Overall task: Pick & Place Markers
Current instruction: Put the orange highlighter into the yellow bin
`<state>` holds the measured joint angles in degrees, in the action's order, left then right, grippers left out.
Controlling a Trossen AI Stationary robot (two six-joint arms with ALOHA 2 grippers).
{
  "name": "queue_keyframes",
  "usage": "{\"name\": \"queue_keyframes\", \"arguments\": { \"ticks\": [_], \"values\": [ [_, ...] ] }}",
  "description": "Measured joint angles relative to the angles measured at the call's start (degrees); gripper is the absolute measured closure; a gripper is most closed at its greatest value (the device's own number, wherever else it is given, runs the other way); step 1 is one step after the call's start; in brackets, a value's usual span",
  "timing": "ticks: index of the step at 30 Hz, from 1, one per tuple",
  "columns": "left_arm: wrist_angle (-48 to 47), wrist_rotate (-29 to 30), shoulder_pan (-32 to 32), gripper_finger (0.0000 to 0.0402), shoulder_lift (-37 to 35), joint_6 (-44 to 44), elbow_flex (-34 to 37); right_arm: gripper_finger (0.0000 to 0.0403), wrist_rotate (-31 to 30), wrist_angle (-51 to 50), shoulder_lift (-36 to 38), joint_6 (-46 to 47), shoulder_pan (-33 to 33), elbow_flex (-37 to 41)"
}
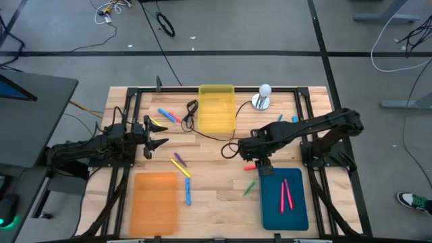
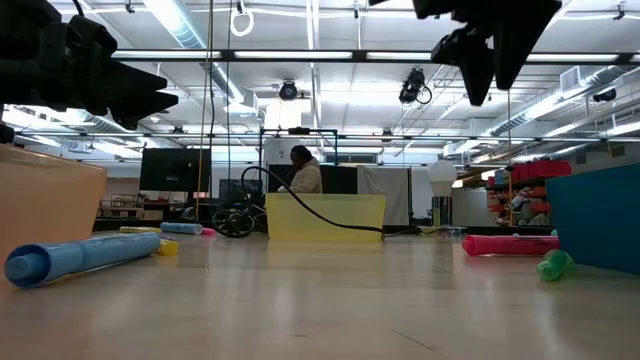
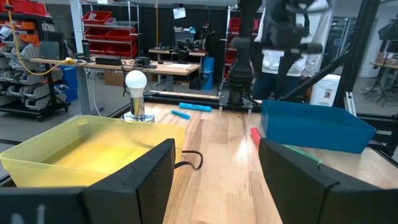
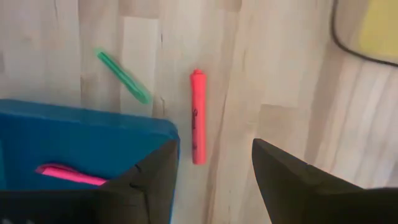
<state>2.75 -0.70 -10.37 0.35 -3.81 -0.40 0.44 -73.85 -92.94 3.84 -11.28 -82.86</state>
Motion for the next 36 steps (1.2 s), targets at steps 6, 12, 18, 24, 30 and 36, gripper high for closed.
{"name": "queue_keyframes", "arguments": {
  "ticks": [6, 12, 18, 24, 30, 36],
  "values": [
    [-0.01, 0.01, 0.0, 0.0163, 0.01, 0.02, 0.0, 0.0195, 0.01, 4.12, -2.48, -0.7, -0.06, 2.87],
    [-0.01, 0.0, 0.0, 0.0163, 0.01, 0.02, 0.0, 0.0195, -0.01, 8.85, -3.91, -1.12, -0.66, 6.98],
    [0.01, -0.01, 0.0, 0.0163, -0.01, 0.0, 0.0, 0.0195, 0.0, 11.29, -6.44, -1.19, -1.71, 9.17],
    [-0.01, 0.01, 0.0, 0.0163, 0.0, 0.02, 0.0, 0.0195, 0.01, 14.34, -10.89, -1.61, -1.71, 9.27],
    [-0.01, -0.01, 0.0, 0.0163, -0.01, 0.02, 0.0, 0.0195, -0.01, 16.64, -15.45, -1.94, -1.61, 9.27],
    [-0.01, -0.01, 0.0, 0.0163, 0.01, 0.0, 0.0, 0.0195, 0.01, 19.37, -19.06, -1.97, -1.05, 9.27]
  ]
}}
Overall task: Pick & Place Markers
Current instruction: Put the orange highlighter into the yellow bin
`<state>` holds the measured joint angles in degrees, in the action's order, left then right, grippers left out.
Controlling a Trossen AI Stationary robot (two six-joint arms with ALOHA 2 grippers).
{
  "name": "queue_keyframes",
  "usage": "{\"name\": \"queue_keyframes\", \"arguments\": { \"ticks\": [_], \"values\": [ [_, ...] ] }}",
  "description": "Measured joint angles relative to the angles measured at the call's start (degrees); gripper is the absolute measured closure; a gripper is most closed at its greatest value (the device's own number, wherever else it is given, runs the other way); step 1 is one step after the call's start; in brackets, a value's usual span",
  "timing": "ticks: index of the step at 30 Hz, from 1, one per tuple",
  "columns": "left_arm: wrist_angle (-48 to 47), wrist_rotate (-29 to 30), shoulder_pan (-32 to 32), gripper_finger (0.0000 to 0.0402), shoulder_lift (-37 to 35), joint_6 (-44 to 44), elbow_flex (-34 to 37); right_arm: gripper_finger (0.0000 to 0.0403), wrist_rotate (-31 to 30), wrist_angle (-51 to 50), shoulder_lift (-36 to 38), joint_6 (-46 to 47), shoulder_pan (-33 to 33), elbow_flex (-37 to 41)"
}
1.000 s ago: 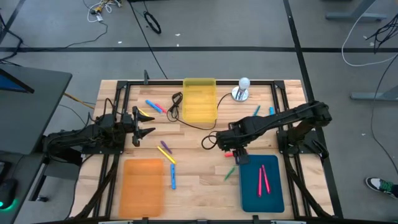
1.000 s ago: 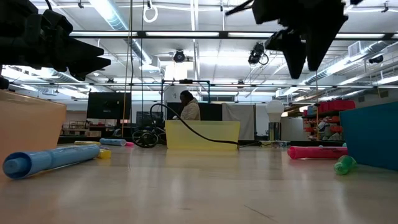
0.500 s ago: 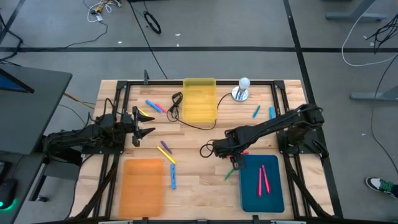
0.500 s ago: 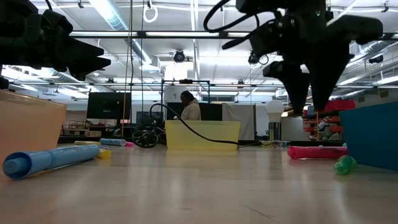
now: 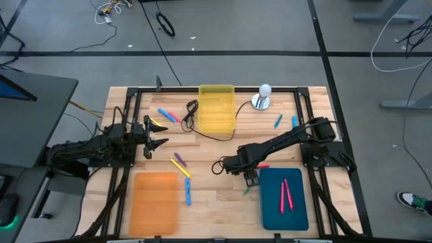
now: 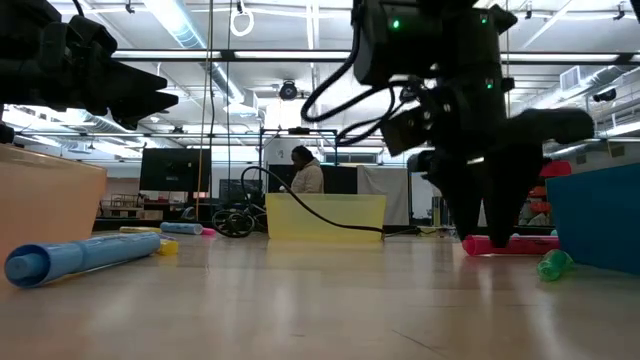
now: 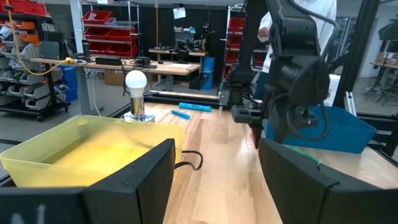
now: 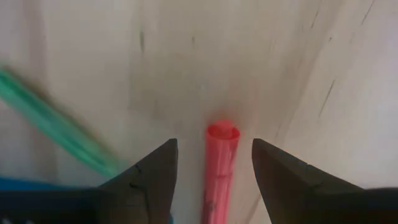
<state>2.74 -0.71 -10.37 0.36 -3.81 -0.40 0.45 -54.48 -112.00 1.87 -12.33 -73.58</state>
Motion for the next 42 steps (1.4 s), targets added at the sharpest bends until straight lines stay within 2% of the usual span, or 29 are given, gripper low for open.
{"name": "queue_keyframes", "arguments": {
  "ticks": [6, 17, 26, 42],
  "values": [
    [0.0, 0.01, 0.0, 0.0163, 0.0, 0.02, 0.0, 0.0219, 0.48, -0.74, -1.05, -2.67, 0.77, 0.0],
    [0.0, 0.02, 0.0, 0.0163, -0.02, 0.02, 0.0, 0.0367, 0.5, -0.77, -0.92, -3.84, 1.48, -0.04],
    [0.0, 0.01, 0.0, 0.0163, 0.0, 0.02, 0.0, 0.0369, 0.48, -2.14, -0.72, -2.35, 1.39, -0.59],
    [0.0, 0.01, 0.0, 0.0163, 0.0, 0.01, -0.01, 0.0363, -1.07, -14.99, -0.7, -4.11, 1.52, -13.78]
  ]
}}
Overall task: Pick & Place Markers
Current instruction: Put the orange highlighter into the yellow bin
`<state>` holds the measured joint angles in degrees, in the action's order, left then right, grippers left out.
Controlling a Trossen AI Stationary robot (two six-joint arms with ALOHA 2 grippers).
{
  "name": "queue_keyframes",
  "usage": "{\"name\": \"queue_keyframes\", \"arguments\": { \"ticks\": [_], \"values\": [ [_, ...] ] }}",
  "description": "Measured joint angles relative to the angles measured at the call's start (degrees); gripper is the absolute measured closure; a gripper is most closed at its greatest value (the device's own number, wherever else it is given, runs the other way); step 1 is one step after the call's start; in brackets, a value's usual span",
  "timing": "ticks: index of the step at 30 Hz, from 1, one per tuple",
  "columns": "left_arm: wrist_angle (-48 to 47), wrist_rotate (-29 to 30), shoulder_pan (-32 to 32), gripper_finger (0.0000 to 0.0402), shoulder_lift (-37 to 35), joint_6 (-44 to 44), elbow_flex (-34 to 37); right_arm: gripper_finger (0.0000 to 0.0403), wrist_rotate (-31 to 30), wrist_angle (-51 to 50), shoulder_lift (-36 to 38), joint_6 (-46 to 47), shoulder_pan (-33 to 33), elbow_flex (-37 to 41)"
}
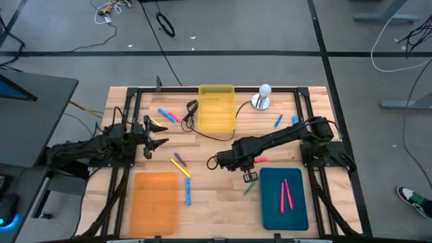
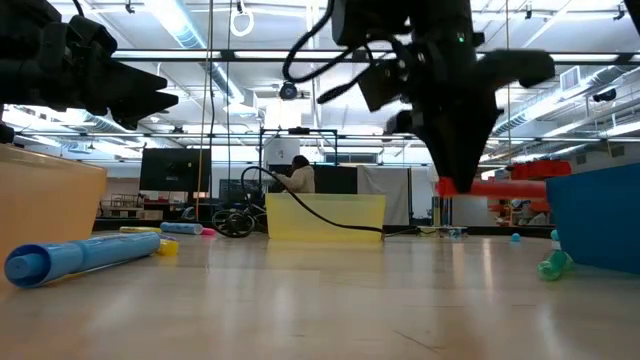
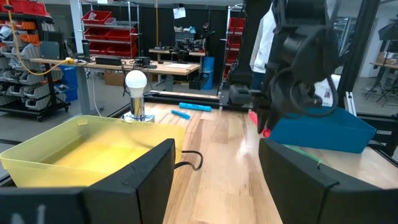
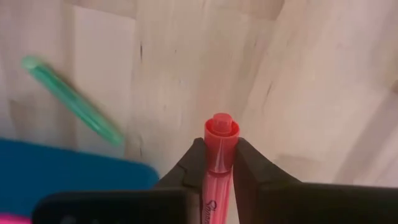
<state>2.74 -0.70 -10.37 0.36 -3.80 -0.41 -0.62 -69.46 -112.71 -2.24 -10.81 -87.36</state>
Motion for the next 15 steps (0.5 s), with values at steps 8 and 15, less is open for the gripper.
{"name": "queue_keyframes", "arguments": {
  "ticks": [8, 15],
  "values": [
    [0.0, -0.01, 0.0, 0.0163, 0.0, 0.01, 0.01, 0.0362, 0.0, -6.85, 0.0, 2.09, 0.84, -7.82],
    [0.0, 0.0, 0.0, 0.0163, 0.0, 0.01, 0.01, 0.0362, -0.01, -7.3, 0.08, 5.26, 2.79, -14.26]
  ]
}}
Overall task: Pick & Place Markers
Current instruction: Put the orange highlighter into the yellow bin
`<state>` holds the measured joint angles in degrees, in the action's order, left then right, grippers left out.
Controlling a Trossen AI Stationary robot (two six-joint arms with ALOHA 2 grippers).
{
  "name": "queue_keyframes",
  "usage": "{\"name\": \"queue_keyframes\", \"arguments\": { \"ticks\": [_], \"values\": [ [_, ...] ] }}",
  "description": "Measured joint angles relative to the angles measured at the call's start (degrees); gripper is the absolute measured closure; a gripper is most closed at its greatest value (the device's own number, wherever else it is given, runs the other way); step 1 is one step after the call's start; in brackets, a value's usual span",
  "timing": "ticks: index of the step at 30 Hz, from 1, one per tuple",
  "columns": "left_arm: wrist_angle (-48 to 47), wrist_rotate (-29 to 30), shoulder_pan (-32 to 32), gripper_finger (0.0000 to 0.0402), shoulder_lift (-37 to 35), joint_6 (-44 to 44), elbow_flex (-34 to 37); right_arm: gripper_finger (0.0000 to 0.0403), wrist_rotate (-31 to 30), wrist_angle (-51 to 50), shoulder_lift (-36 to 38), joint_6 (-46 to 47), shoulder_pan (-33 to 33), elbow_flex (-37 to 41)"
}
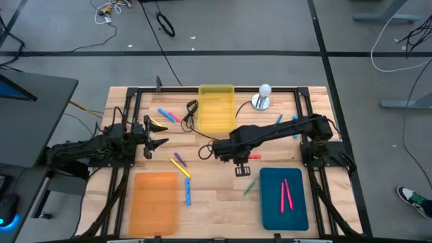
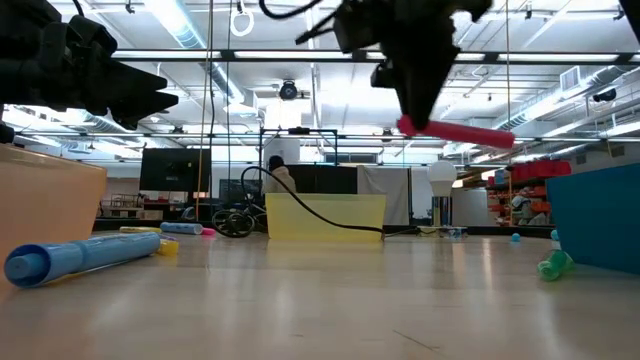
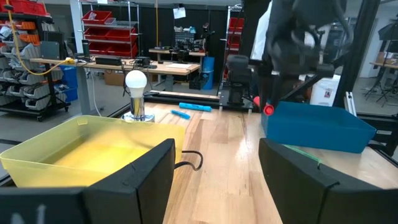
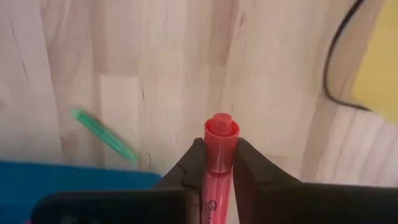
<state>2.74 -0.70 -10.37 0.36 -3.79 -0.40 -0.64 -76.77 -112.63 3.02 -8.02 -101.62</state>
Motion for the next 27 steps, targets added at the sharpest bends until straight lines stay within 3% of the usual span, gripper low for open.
{"name": "queue_keyframes", "arguments": {
  "ticks": [15, 27],
  "values": [
    [0.0, -0.01, 0.0, 0.0163, 0.0, 0.0, 0.0, 0.0362, 0.01, 0.22, 0.05, 0.81, 1.68, -2.03],
    [0.0, 0.0, 0.0, 0.0163, -0.01, 0.0, 0.0, 0.0362, 0.19, 0.99, 0.05, 2.1, 6.68, -2.01]
  ]
}}
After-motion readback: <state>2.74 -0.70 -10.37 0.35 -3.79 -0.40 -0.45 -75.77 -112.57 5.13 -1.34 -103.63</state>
